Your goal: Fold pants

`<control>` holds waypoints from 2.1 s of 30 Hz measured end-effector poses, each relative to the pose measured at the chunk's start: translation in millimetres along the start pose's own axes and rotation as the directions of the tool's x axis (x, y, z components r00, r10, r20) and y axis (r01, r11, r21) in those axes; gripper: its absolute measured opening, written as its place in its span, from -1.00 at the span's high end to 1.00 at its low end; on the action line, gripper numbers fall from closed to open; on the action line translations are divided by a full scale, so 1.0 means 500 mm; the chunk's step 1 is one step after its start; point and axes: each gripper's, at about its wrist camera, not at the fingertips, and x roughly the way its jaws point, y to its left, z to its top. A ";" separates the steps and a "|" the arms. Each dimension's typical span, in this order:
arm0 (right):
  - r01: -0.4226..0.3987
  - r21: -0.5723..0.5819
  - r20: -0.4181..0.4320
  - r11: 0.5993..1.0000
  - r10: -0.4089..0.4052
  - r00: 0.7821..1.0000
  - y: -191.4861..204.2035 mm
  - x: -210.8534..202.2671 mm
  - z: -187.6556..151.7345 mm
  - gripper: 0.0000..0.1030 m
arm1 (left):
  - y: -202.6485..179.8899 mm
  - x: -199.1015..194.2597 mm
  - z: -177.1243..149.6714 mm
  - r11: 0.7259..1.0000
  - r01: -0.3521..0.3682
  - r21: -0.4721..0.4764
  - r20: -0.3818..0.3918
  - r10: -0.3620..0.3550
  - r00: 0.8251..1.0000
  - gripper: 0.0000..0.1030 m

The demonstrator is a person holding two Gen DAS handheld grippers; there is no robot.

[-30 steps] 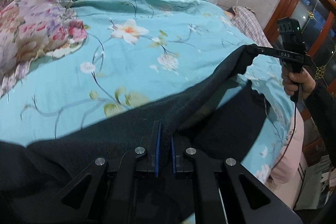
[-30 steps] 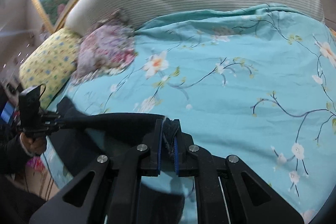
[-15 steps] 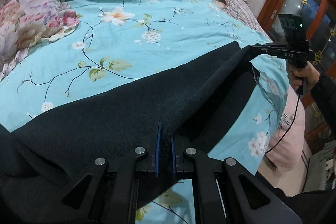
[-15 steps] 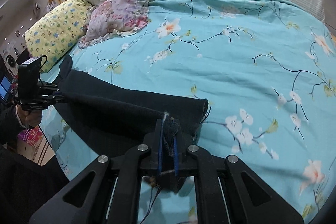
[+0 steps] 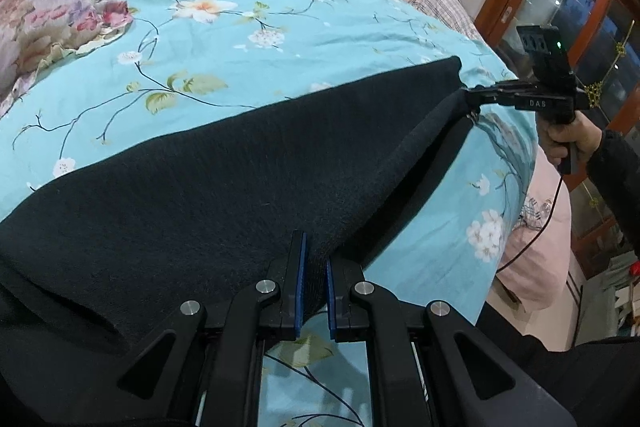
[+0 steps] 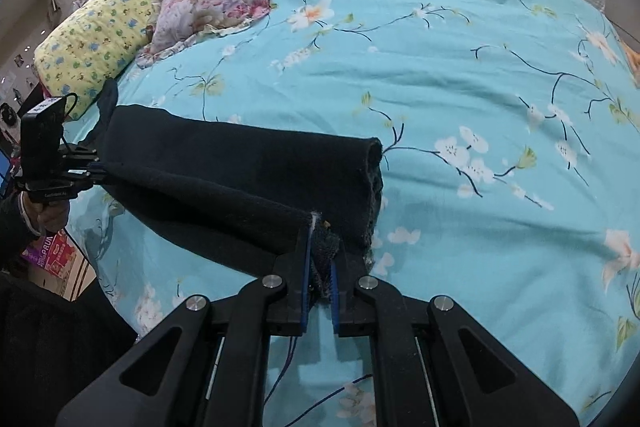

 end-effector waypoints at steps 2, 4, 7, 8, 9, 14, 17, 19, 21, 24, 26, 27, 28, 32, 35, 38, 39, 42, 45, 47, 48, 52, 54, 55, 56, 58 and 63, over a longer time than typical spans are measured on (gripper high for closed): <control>0.006 0.003 0.003 1.000 -0.006 1.000 0.003 -0.004 -0.002 0.83 | -0.004 -0.002 -0.006 1.000 0.007 0.017 0.000 -0.007 1.000 0.84; 0.015 -0.002 -0.001 1.000 -0.015 1.000 0.006 -0.007 -0.005 0.83 | -0.004 0.003 -0.014 0.999 0.028 0.025 -0.012 -0.028 1.000 0.80; 0.019 0.017 -0.012 1.000 -0.019 1.000 0.004 -0.007 -0.010 0.82 | 0.002 0.024 -0.025 0.999 0.042 0.012 -0.048 -0.042 0.998 0.62; 0.016 0.034 -0.015 0.999 -0.015 1.000 0.002 -0.007 -0.010 0.77 | 0.002 0.029 -0.030 0.999 0.040 0.013 -0.057 -0.039 0.998 0.57; 0.014 0.046 -0.015 0.999 -0.014 1.000 0.003 -0.008 -0.011 0.66 | 0.000 0.031 -0.034 0.999 0.035 0.016 -0.055 -0.034 0.998 0.52; 0.075 0.082 0.025 0.994 -0.077 0.997 0.023 -0.041 -0.010 0.07 | -0.007 0.009 -0.044 0.999 0.044 -0.005 -0.025 -0.044 0.999 0.00; 0.081 0.100 0.099 0.992 -0.091 0.991 0.043 -0.076 -0.005 0.07 | -0.002 -0.013 -0.055 0.999 0.025 -0.037 0.002 -0.025 1.000 -0.04; 0.064 0.108 0.154 0.992 -0.080 0.985 0.066 -0.092 0.001 0.07 | 0.011 -0.034 -0.063 0.996 0.028 -0.083 0.024 -0.026 0.999 -0.05; 0.005 0.106 0.194 0.994 -0.026 0.981 0.095 -0.091 0.011 0.07 | 0.029 -0.058 -0.073 0.991 0.027 -0.129 0.050 -0.021 0.999 -0.06; -0.066 0.089 0.197 0.994 0.048 0.979 0.145 -0.061 0.031 0.07 | 0.062 -0.094 -0.090 0.979 0.005 -0.205 0.088 0.013 0.996 -0.14; -0.121 0.076 0.185 0.990 0.105 0.977 0.183 -0.029 0.046 0.07 | 0.090 -0.123 -0.103 0.968 -0.003 -0.250 0.113 0.032 0.993 -0.14; -0.147 0.068 0.176 0.987 0.133 0.975 0.201 -0.012 0.053 0.06 | 0.105 -0.138 -0.110 0.963 -0.011 -0.269 0.124 0.046 0.991 -0.14; -0.169 0.052 0.165 0.984 0.159 0.973 0.226 0.009 0.062 0.06 | 0.120 -0.154 -0.116 0.958 -0.019 -0.286 0.133 0.060 0.989 -0.15; -0.239 0.010 0.126 0.971 0.236 0.964 0.304 0.075 0.084 0.06 | 0.185 -0.212 -0.139 0.934 -0.058 -0.353 0.164 0.122 0.979 -0.16; -0.285 -0.020 0.100 0.958 0.286 0.953 0.358 0.118 0.098 0.06 | 0.229 -0.244 -0.155 0.910 -0.080 -0.408 0.176 0.164 0.971 -0.16; -0.332 -0.046 0.079 0.942 0.334 0.939 0.409 0.154 0.115 0.06 | 0.273 -0.276 -0.170 0.883 -0.117 -0.455 0.182 0.221 0.958 -0.19; -0.350 -0.058 0.071 0.935 0.354 0.933 0.431 0.167 0.122 0.06 | 0.285 -0.282 -0.171 0.876 -0.125 -0.465 0.183 0.234 0.955 -0.20; -0.389 -0.077 0.051 0.918 0.393 0.918 0.474 0.194 0.136 0.06 | 0.325 -0.303 -0.176 0.856 -0.147 -0.496 0.186 0.270 0.945 -0.23; -0.425 -0.105 0.023 0.899 0.430 0.903 0.527 0.221 0.152 0.06 | 0.362 -0.324 -0.170 0.844 -0.181 -0.506 0.182 0.309 0.933 -0.24; -0.438 -0.125 0.008 0.890 0.442 0.897 0.554 0.233 0.161 0.06 | 0.386 -0.339 -0.165 0.839 -0.198 -0.507 0.184 0.330 0.926 -0.28; -0.446 -0.138 -0.004 0.884 0.450 0.893 0.574 0.243 0.167 0.06 | 0.400 -0.348 -0.166 0.836 -0.206 -0.508 0.187 0.340 0.922 -0.32; -0.468 -0.168 -0.034 0.867 0.470 0.882 0.626 0.268 0.191 0.06 | 0.456 -0.371 -0.149 0.832 -0.224 -0.507 0.189 0.361 0.913 -0.36; -0.471 -0.184 -0.044 0.863 0.471 0.881 0.648 0.279 0.202 0.06 | 0.492 -0.381 -0.135 0.833 -0.231 -0.503 0.187 0.366 0.912 -0.39; -0.474 -0.190 -0.051 0.860 0.473 0.879 0.659 0.286 0.209 0.06 | 0.503 -0.382 -0.129 0.839 -0.224 -0.496 0.189 0.356 0.915 -0.43; -0.475 -0.195 -0.057 0.858 0.474 0.879 0.665 0.291 0.213 0.06 | 0.520 -0.382 -0.121 0.847 -0.215 -0.486 0.189 0.342 0.921 -0.43; -0.472 -0.203 -0.073 0.858 0.468 0.881 0.681 0.306 0.223 0.06 | 0.554 -0.379 -0.103 0.860 -0.207 -0.466 0.181 0.322 0.930 -0.47; -0.462 -0.215 -0.119 0.861 0.446 0.887 0.705 0.350 0.242 0.06 | 0.625 -0.348 -0.058 0.909 -0.110 -0.401 0.140 0.180 0.974 -0.55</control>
